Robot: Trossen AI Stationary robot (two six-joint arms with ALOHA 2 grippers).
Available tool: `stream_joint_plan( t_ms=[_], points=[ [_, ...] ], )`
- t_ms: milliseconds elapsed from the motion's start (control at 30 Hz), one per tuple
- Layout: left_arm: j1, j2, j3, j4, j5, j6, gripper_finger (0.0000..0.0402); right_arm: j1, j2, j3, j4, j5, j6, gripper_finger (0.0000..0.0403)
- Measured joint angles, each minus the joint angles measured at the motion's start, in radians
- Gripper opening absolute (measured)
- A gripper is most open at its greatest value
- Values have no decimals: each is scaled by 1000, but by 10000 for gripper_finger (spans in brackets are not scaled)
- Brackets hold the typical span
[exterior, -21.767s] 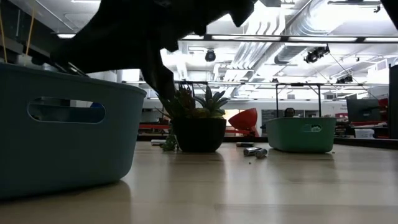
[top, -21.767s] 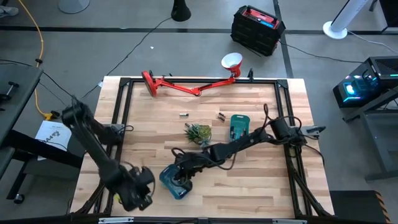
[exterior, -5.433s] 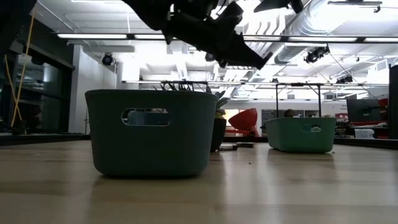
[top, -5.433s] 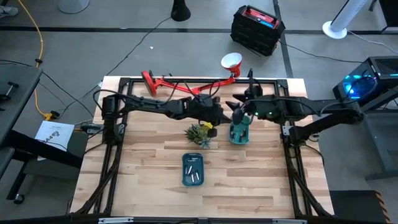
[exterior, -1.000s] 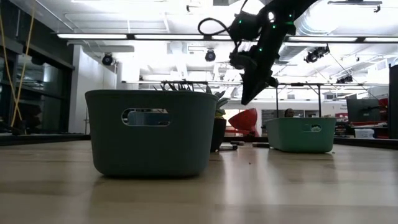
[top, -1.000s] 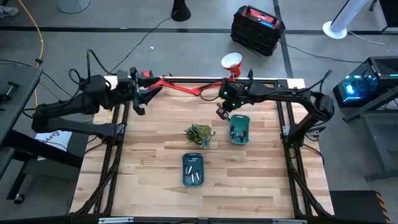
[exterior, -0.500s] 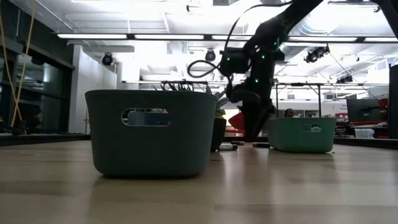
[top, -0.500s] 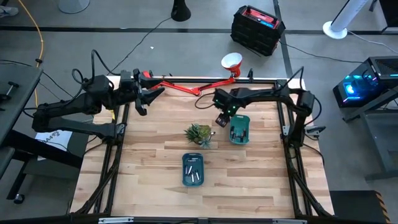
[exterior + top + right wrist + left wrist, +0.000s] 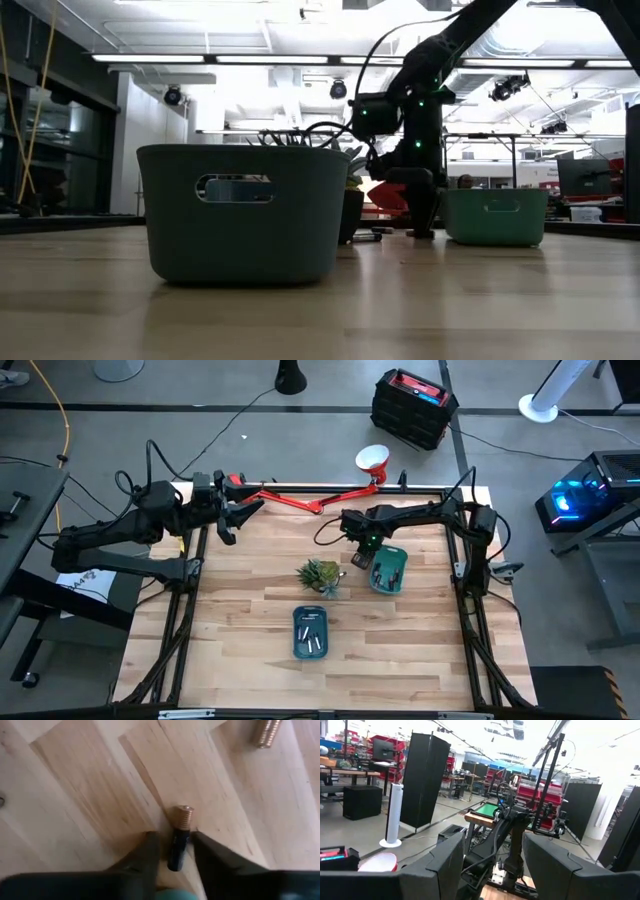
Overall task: Sort batteries
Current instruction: Put the black battery into the green bin
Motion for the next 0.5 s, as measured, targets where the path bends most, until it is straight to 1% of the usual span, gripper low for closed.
stream_joint_plan(
  t_ms=[67,100,233,367,500],
  points=[
    [0,0,0,4,0,0,192,0,-1,0,2,16,-4,36],
    [0,0,0,12,0,1,192,0,-9,-2,5,16,-4,21],
    [0,-8,0,61,-1,32,192,-1,-48,10,22,49,16,10],
    [1,-14,1,88,-2,73,192,2,-150,62,5,59,29,5],
    [1,-14,1,82,-3,68,192,36,-256,86,-104,35,57,4]
  ],
)
